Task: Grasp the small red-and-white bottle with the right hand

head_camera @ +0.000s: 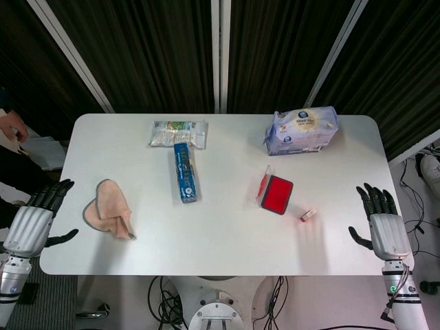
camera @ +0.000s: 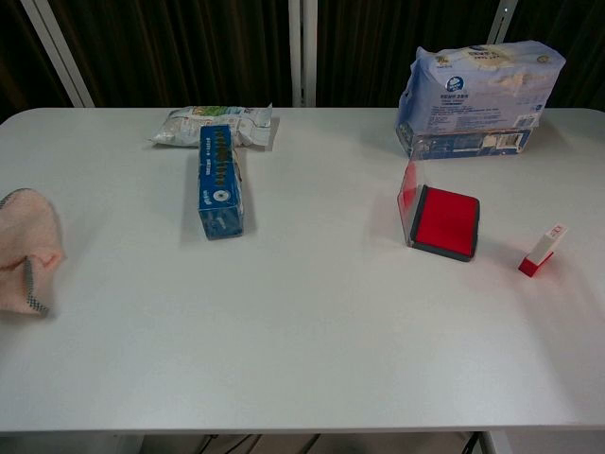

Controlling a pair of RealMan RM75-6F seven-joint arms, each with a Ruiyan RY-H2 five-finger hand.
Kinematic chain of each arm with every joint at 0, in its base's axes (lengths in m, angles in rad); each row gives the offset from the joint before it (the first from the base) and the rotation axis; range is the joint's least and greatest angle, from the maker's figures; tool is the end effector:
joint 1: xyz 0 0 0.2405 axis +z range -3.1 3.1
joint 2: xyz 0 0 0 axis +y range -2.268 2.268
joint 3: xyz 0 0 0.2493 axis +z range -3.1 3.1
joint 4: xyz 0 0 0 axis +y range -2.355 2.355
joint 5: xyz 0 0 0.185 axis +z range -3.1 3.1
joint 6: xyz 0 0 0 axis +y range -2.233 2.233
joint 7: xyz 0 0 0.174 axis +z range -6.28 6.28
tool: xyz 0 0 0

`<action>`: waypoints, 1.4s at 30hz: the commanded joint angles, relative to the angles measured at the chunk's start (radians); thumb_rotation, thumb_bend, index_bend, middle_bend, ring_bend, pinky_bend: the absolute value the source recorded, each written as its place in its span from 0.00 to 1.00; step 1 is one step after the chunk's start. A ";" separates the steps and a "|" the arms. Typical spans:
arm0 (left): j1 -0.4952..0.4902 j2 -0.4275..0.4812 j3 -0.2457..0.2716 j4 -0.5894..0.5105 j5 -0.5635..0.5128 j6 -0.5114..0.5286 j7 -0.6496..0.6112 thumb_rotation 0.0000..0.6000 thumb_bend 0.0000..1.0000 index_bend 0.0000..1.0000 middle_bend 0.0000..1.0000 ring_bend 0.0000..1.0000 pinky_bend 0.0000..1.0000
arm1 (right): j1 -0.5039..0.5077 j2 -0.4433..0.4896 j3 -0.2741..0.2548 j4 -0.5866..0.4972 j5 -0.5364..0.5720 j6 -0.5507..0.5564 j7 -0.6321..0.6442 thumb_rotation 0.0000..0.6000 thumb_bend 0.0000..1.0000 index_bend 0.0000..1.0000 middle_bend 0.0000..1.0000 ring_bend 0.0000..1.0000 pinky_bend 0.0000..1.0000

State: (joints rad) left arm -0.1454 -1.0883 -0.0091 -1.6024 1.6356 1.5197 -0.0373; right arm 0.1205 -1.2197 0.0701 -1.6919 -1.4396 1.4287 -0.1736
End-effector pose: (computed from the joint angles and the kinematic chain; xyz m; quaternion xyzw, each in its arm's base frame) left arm -0.2660 0.2160 0.1782 -0.6458 -0.3407 -0.4249 0.5351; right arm -0.2751 -0.2198 0.1390 0.5977 -0.4055 0.3798 0.5779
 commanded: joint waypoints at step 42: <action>-0.024 -0.027 0.002 0.018 -0.027 -0.059 0.004 1.00 0.02 0.06 0.09 0.08 0.18 | 0.331 -0.079 -0.127 0.509 -0.354 -0.278 0.075 1.00 0.15 0.17 0.20 0.00 0.00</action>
State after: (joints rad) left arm -0.1695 -1.1152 -0.0075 -1.5845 1.6083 1.4609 -0.0327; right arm 0.4483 -1.2810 -0.0542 -1.2024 -1.7877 1.1347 -0.1136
